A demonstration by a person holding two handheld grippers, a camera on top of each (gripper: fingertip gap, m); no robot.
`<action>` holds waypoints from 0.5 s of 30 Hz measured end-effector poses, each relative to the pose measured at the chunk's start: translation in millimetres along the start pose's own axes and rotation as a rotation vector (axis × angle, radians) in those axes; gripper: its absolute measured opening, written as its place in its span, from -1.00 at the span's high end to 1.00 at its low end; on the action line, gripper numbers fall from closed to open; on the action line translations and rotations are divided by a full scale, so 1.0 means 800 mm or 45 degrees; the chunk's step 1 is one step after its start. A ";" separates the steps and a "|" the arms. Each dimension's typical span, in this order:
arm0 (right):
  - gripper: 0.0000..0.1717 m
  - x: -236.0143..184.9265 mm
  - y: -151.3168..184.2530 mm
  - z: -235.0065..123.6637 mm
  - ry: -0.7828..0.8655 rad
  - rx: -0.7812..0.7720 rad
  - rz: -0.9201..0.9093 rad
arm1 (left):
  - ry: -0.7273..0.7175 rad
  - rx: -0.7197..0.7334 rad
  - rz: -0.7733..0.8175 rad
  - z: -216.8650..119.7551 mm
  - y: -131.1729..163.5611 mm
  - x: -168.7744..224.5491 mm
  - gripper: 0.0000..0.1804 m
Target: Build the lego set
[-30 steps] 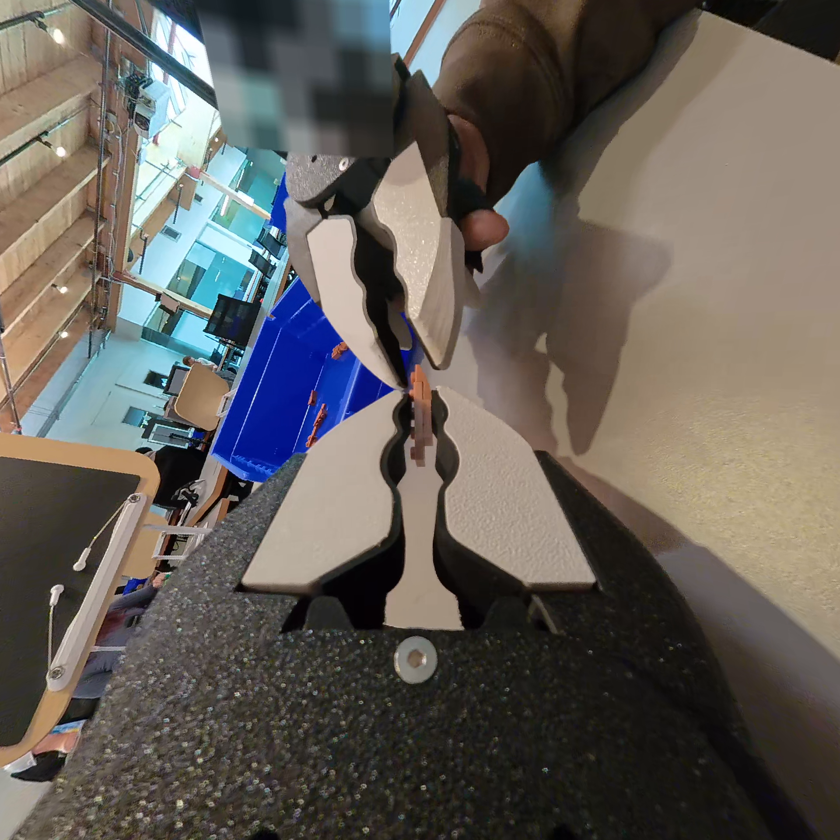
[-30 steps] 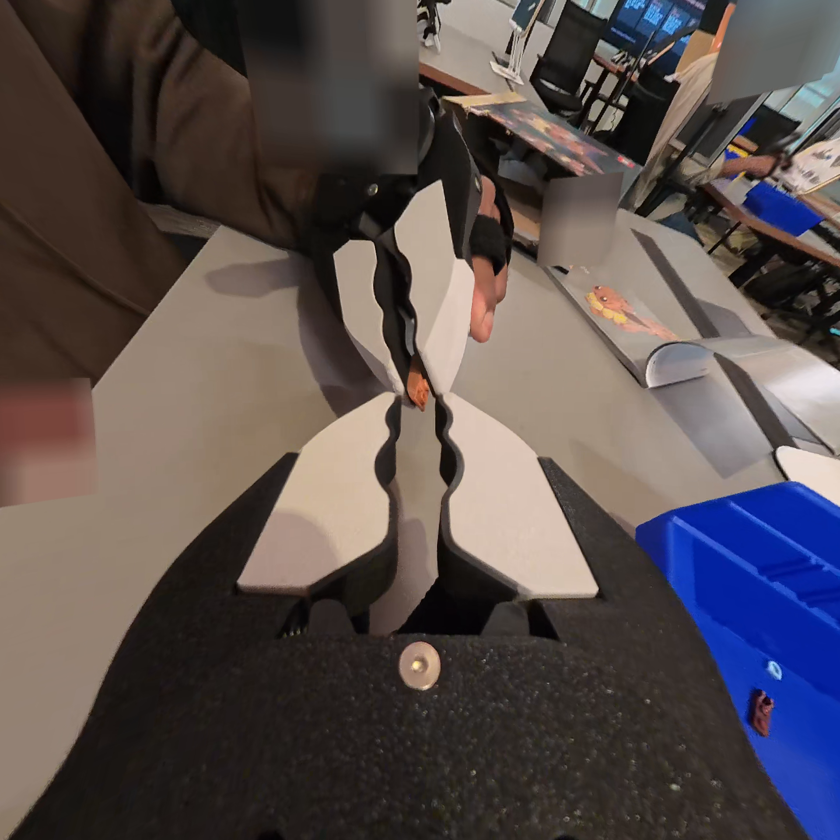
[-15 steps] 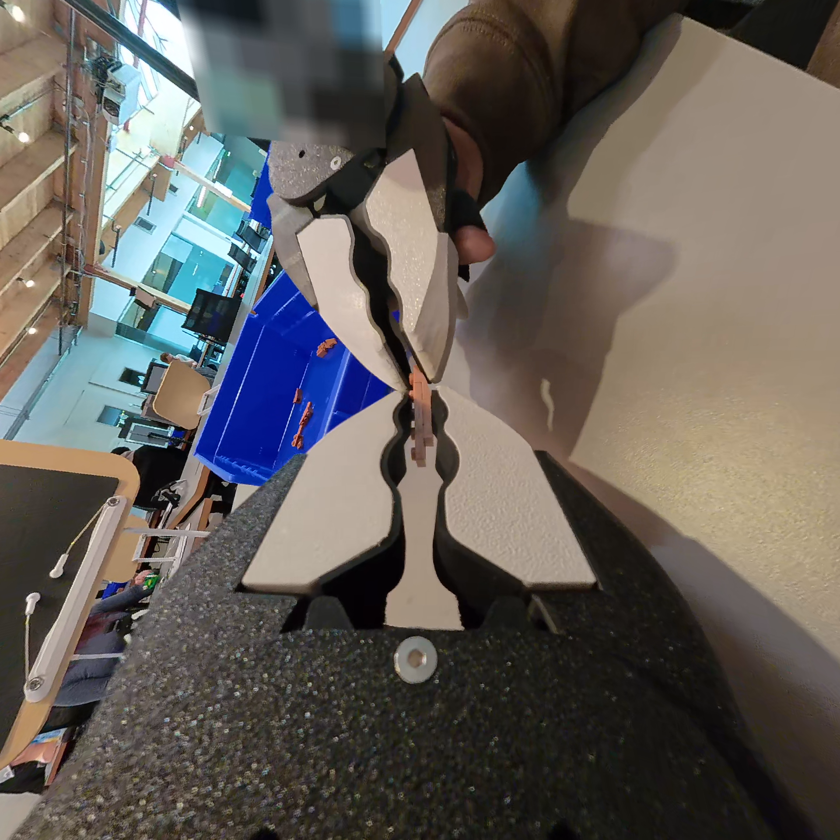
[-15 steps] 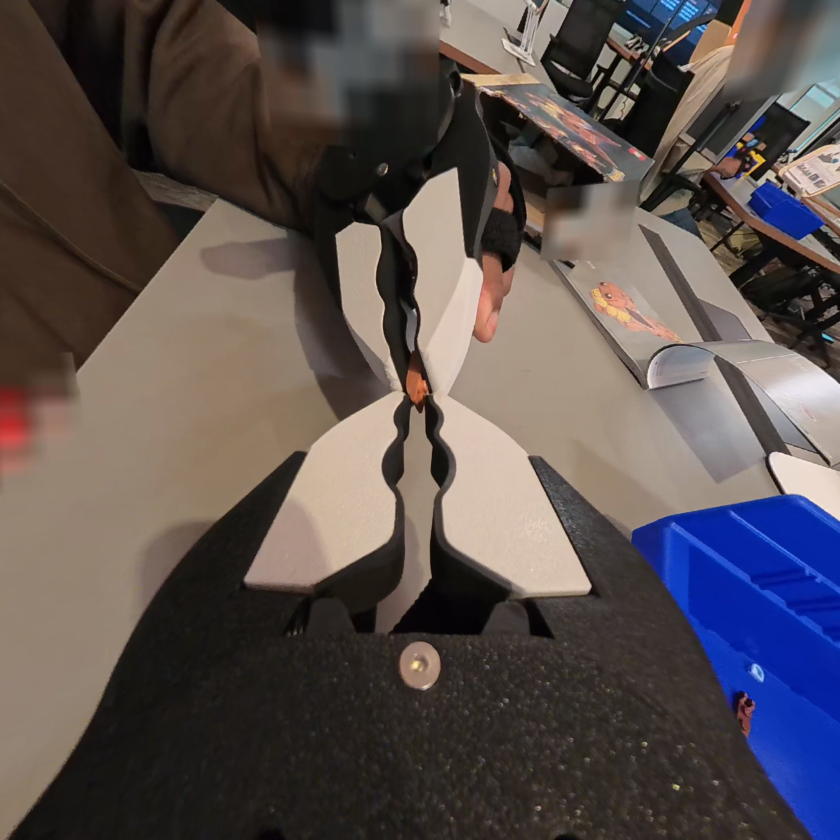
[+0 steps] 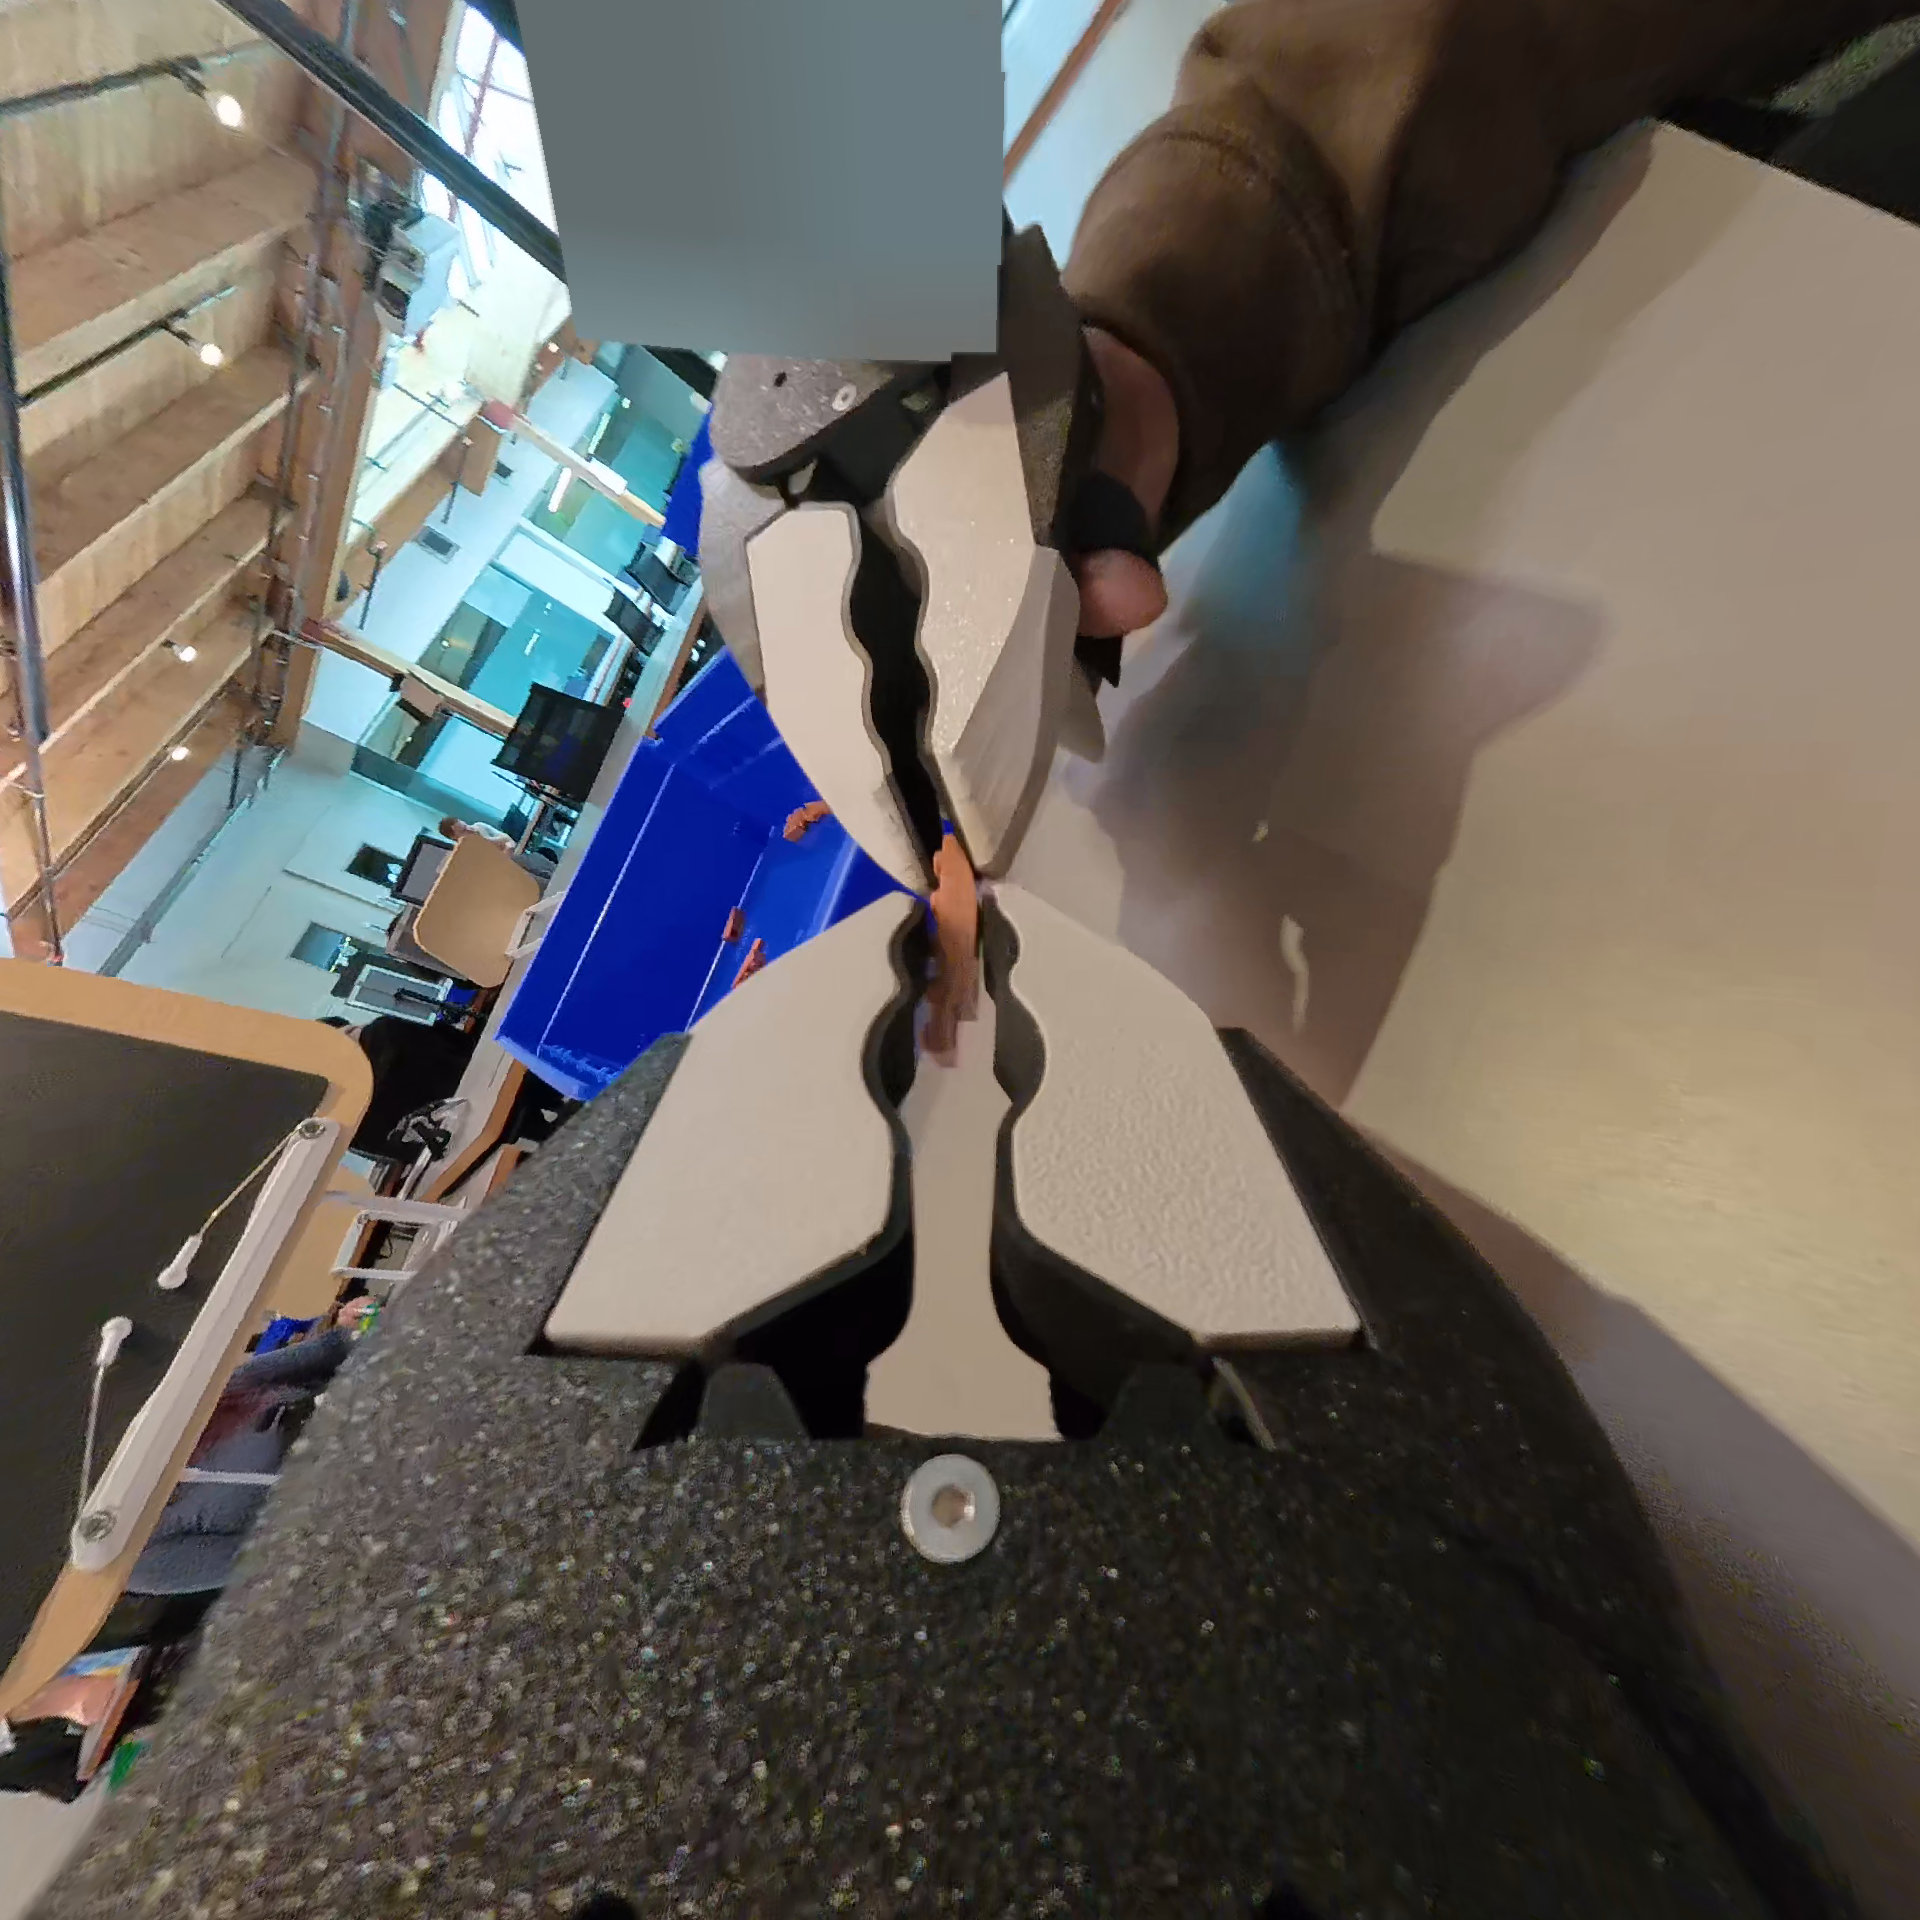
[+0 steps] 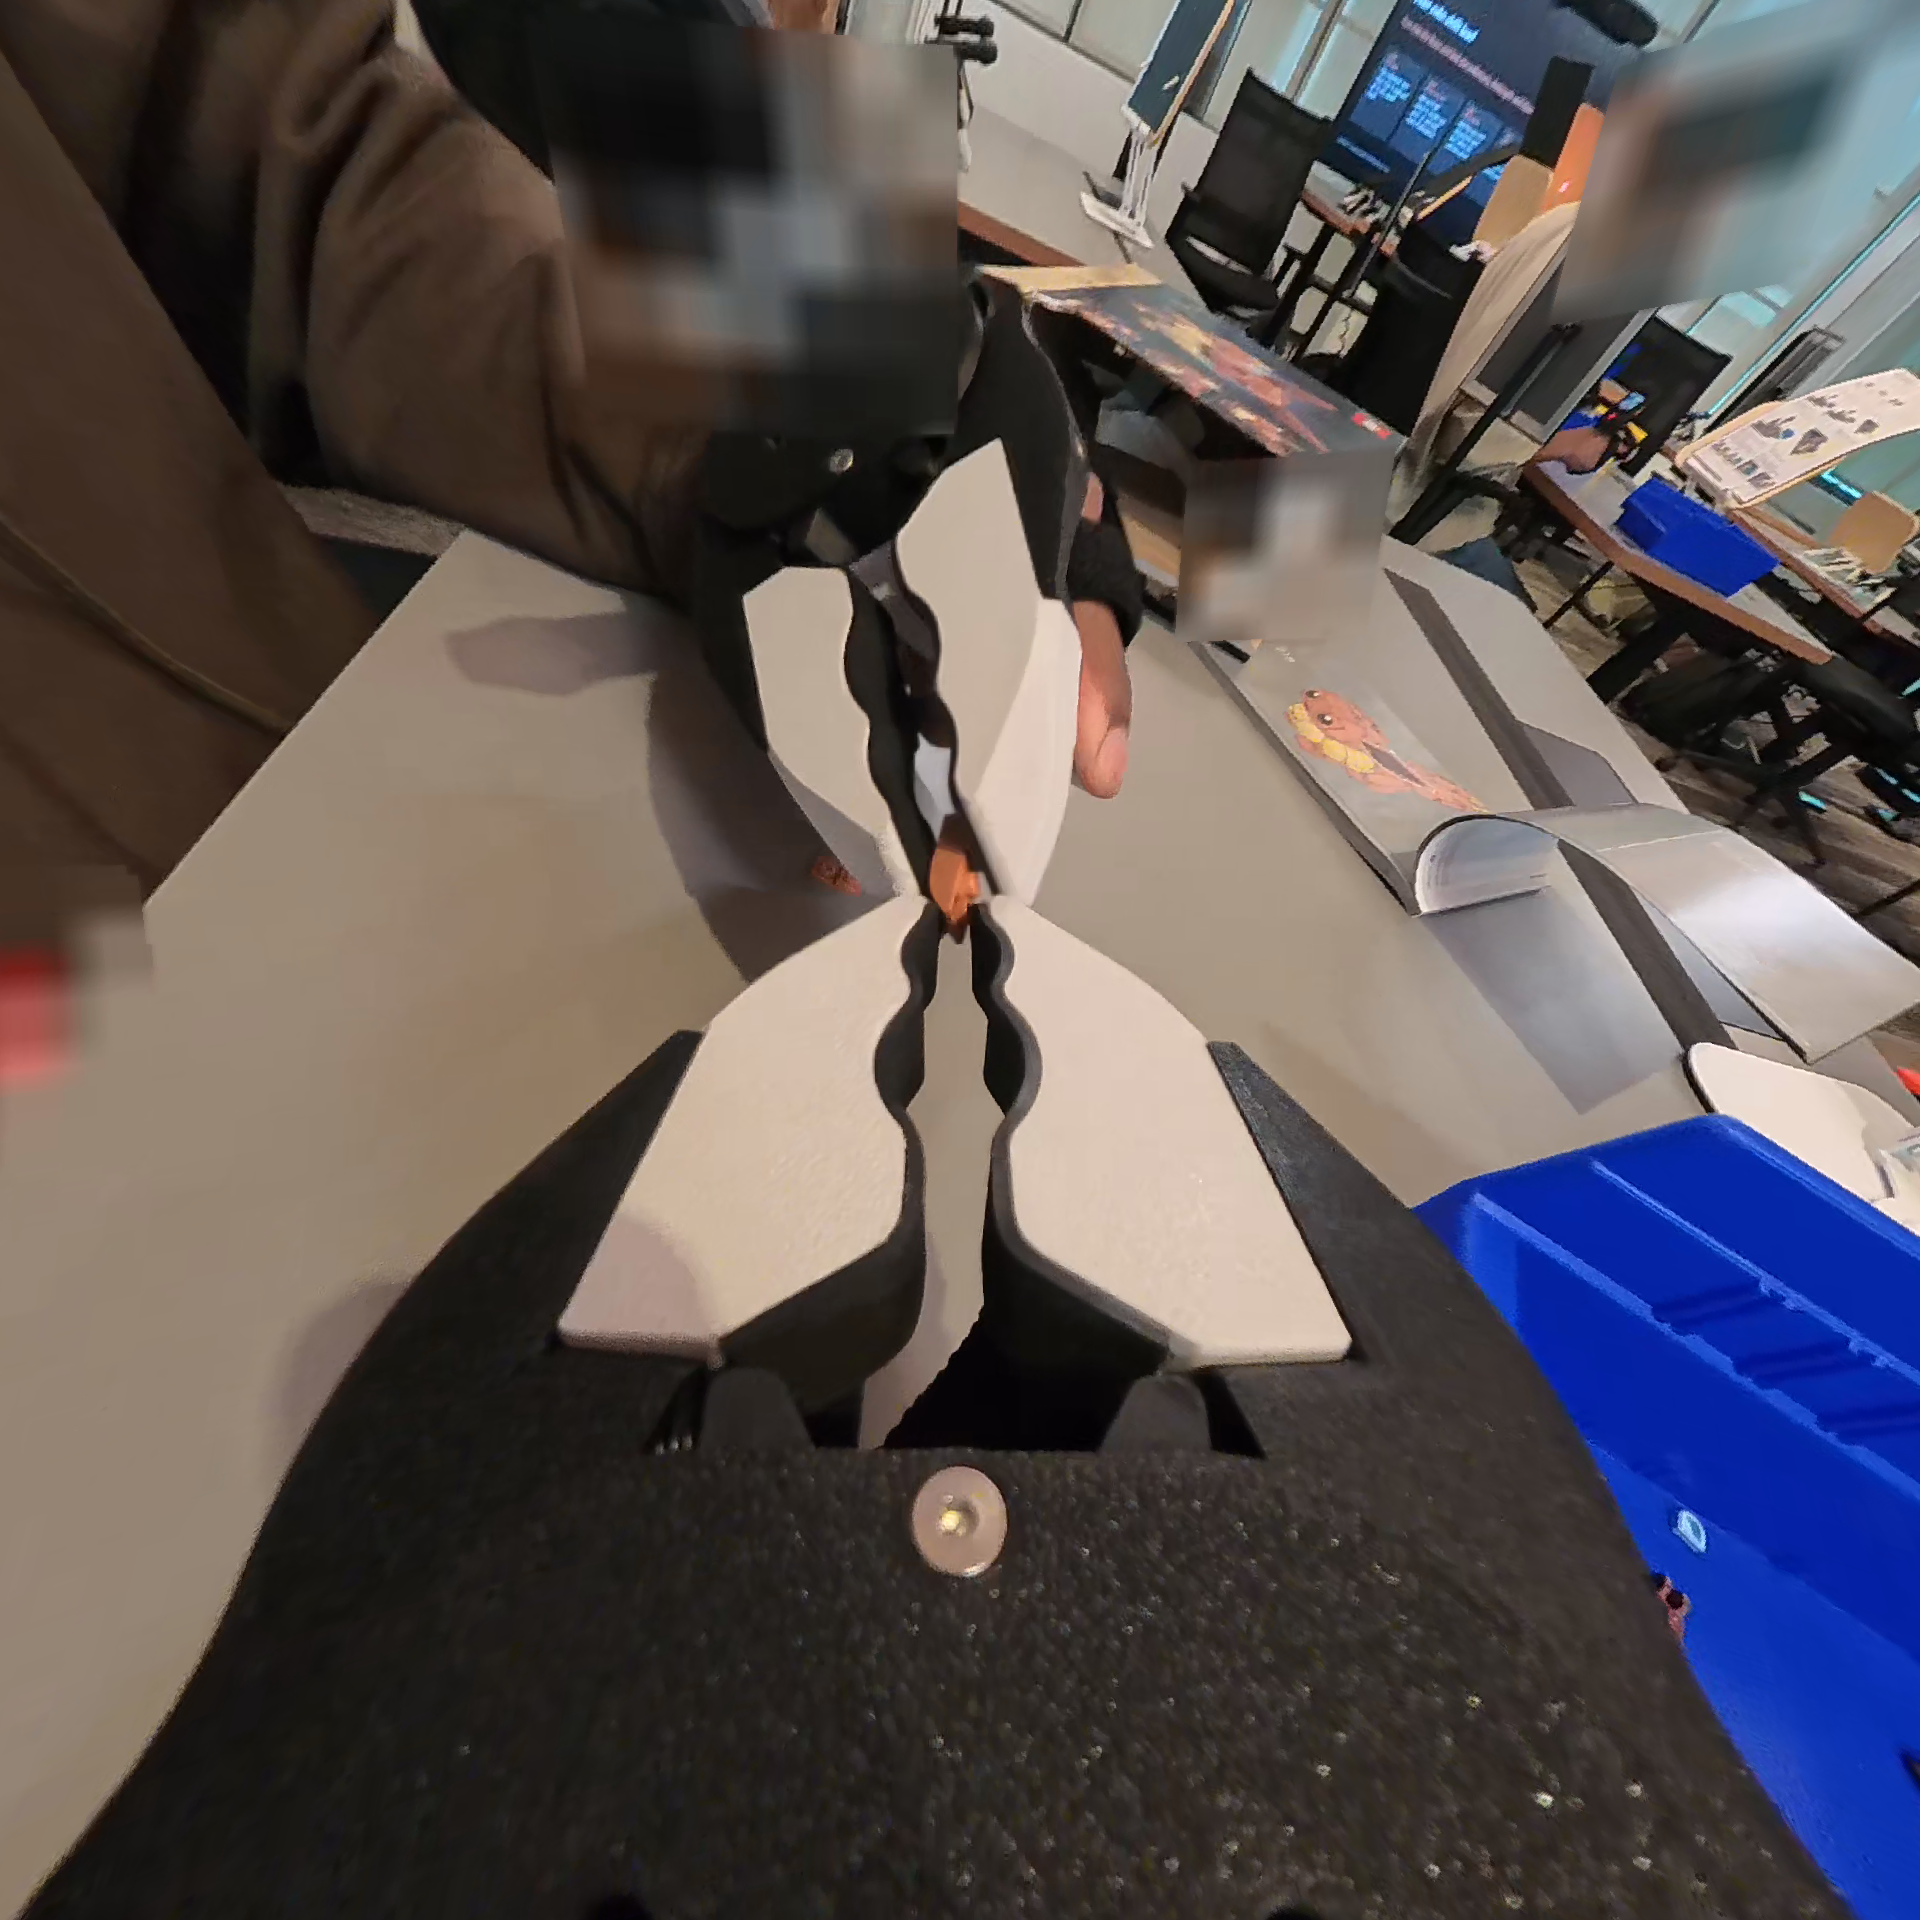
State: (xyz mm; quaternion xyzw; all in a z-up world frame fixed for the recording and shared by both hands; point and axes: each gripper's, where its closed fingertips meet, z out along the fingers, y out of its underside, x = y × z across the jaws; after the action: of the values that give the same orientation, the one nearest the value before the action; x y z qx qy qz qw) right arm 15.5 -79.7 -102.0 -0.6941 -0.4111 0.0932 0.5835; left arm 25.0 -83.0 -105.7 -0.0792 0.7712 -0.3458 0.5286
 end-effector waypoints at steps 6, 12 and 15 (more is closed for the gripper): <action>0.94 0.006 -0.016 -0.010 0.016 0.128 0.038 | -0.047 0.062 -0.163 -0.011 0.003 -0.017 0.77; 0.94 0.004 -0.014 -0.005 0.003 0.128 0.044 | 0.017 0.153 -0.258 -0.013 -0.005 -0.012 0.84; 0.93 0.004 -0.014 -0.004 -0.001 0.136 0.054 | 0.044 0.156 -0.261 -0.014 -0.005 -0.010 0.90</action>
State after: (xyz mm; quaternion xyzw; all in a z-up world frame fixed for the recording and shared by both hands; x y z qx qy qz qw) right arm 14.6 -80.4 -89.8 -0.6705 -0.3908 0.1276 0.6176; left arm 17.8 -77.3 -94.9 -0.1192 0.7455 -0.4459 0.4808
